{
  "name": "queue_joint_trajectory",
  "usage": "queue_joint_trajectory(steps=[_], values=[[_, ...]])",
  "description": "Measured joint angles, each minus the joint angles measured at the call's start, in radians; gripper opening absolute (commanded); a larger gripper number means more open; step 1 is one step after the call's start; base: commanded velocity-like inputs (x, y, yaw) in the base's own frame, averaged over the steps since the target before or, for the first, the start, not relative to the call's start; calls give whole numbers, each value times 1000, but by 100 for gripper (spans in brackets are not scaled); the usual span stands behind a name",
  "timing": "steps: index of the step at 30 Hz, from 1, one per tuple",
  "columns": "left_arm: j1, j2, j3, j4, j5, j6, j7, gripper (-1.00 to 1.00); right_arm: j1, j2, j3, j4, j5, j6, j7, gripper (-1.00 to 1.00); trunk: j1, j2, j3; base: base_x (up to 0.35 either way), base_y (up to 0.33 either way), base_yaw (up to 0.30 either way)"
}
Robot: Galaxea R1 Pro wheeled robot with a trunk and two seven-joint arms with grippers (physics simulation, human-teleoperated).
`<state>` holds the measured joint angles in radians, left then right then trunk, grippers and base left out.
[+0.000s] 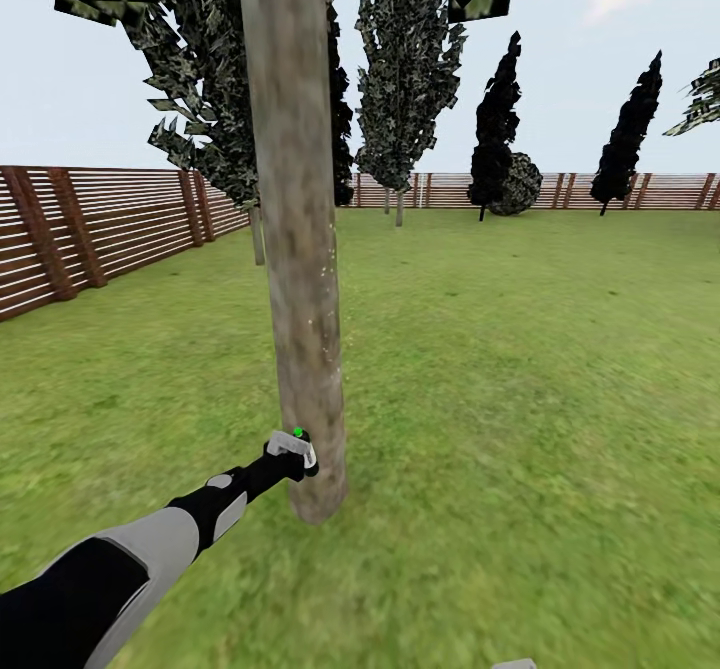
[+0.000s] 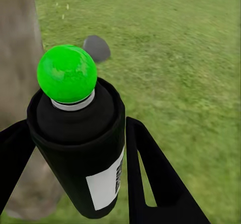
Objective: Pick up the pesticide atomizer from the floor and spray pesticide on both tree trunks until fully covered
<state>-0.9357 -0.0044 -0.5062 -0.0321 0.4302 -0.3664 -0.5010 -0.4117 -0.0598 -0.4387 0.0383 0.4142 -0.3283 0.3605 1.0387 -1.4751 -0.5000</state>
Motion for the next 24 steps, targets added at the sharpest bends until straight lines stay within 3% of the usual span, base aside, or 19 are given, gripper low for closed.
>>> queue_joint_trajectory(steps=[10,14,17,20,24], values=[[0,1,3,0,2,2,27,-100,0,1,0,0,0,0,0,100,0,0,0,68,36,0],[0,-1,4,0,5,2,282,-100,0,1,0,0,0,0,-1,100,0,0,0,0,0,0],[0,-4,3,0,5,1,372,-100,0,1,0,0,0,0,-1,100,0,0,0,0,0,0],[0,-16,1,0,4,1,528,-100,0,1,0,0,0,0,-2,100,0,0,0,0,0,0],[0,-33,1,0,3,1,568,-100,0,1,0,0,0,0,-2,100,0,0,0,0,0,0]])
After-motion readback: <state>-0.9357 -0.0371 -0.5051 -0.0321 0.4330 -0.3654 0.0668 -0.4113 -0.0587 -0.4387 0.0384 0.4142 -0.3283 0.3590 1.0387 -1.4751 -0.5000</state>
